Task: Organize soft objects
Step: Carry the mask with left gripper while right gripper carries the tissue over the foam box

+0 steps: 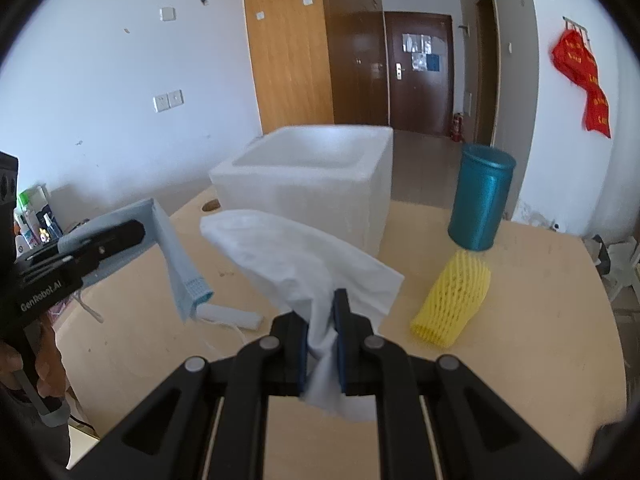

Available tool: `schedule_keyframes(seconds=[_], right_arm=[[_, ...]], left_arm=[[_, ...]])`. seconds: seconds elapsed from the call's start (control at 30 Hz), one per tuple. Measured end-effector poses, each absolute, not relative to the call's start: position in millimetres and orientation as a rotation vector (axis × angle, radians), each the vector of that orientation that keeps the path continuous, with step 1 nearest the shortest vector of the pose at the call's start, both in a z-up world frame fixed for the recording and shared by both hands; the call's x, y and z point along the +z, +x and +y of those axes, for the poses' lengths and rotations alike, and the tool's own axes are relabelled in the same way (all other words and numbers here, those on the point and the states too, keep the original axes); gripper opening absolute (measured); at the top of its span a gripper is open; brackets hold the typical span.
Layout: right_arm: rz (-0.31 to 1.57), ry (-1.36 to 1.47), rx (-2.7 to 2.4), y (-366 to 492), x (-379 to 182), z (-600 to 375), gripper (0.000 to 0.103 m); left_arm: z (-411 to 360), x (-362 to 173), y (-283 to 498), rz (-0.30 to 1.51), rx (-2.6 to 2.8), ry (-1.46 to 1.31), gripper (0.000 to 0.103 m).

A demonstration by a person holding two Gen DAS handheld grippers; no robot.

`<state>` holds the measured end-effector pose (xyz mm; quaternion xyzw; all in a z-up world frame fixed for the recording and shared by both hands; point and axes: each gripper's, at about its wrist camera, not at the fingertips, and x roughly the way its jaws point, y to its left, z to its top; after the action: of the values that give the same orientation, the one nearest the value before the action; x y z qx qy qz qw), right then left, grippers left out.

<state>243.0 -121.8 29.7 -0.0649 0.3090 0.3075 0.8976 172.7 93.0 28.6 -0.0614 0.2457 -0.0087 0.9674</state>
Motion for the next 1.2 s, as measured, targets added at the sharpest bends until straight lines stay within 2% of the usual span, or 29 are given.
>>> schedule_keyframes(seconds=[0.53, 0.9, 1.2], right_arm=[[0.541, -0.136, 0.694, 259, 79, -103, 0.014], [0.496, -0.141, 0.668, 288, 101, -91, 0.014], [0.513, -0.135, 0.676, 311, 97, -76, 0.014]], left_arm=[[93, 85, 189, 0.393, -0.042, -0.125, 0.014], [95, 99, 222, 0.363, -0.013, -0.116, 0.014], [105, 107, 256, 0.343, -0.028, -0.143, 0.014]])
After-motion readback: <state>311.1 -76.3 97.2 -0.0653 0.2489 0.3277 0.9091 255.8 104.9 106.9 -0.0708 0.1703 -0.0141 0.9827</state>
